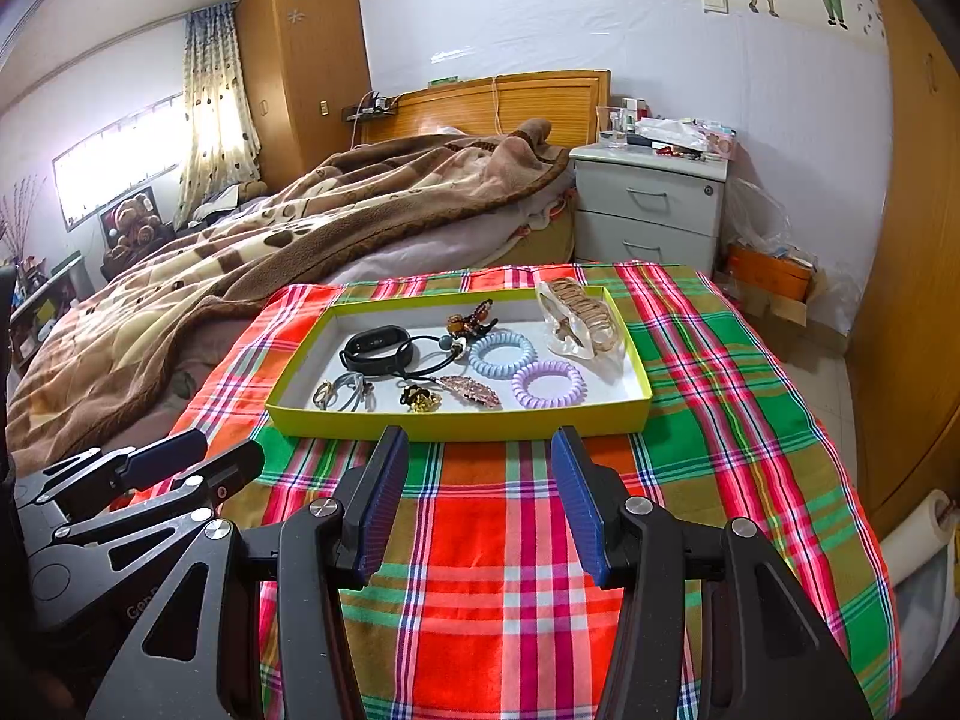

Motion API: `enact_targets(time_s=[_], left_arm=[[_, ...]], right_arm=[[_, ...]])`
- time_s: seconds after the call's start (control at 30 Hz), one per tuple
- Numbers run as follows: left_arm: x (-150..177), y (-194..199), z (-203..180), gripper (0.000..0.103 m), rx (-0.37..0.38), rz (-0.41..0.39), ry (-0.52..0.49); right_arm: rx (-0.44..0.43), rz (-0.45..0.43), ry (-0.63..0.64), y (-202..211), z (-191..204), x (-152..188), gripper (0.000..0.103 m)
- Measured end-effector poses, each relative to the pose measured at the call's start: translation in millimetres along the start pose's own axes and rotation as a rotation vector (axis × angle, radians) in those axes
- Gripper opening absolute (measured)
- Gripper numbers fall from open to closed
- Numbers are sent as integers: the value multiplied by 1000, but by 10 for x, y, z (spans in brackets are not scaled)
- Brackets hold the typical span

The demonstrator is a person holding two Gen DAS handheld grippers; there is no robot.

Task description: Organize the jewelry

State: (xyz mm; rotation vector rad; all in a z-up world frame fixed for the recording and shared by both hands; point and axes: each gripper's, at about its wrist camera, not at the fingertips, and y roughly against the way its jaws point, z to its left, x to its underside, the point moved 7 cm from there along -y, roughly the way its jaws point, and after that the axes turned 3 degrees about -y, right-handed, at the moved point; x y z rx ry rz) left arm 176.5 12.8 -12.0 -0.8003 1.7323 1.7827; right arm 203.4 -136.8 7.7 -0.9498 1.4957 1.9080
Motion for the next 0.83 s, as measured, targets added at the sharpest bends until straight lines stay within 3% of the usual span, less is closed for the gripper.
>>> enact_targets(time_s=[0.83], left_arm=[[9,-29,19,43,-2,5,4]], right_arm=[[6,3,-4,-20,-26,16,50]])
